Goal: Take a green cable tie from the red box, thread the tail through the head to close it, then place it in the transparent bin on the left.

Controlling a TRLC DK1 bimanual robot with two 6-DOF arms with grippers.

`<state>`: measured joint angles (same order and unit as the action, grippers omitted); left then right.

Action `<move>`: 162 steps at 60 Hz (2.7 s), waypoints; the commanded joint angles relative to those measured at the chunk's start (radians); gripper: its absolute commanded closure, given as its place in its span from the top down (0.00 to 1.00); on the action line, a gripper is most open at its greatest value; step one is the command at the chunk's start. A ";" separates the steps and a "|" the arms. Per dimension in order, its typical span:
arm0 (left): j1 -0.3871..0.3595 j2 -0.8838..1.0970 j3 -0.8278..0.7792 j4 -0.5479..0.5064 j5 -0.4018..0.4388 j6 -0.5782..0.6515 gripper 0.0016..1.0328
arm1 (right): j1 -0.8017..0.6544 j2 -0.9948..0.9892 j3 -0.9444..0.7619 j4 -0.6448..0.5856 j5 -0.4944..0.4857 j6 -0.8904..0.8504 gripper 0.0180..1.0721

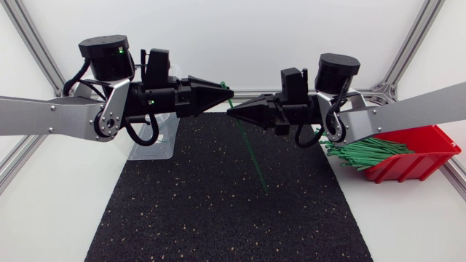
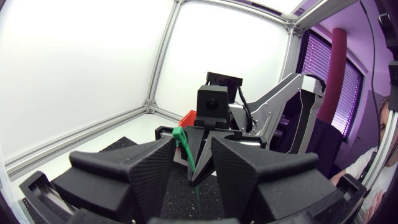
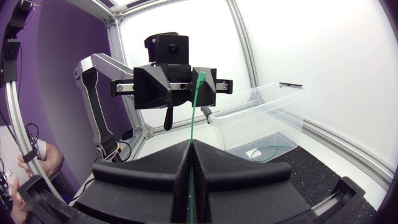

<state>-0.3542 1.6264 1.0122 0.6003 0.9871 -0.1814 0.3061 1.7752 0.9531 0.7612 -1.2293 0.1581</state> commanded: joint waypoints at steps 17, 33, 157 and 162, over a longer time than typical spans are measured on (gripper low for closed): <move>-0.005 0.036 0.026 0.010 0.007 -0.023 0.51 | -0.001 -0.005 -0.031 0.030 0.027 0.038 0.05; -0.005 0.049 0.028 0.012 0.007 -0.016 0.48 | -0.005 -0.011 -0.045 0.084 0.040 0.081 0.05; 0.067 -0.117 0.210 -0.560 -0.031 0.234 0.03 | 0.016 -0.237 -0.079 -0.559 0.498 -0.658 0.96; 0.067 -0.135 0.210 -0.594 -0.042 0.253 0.03 | 0.030 -0.241 -0.065 -0.620 0.619 -0.713 0.96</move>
<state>-0.2943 1.5311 1.2182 0.0246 0.9512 0.0334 0.3252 1.5463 0.9031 0.1829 -0.6720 -0.4831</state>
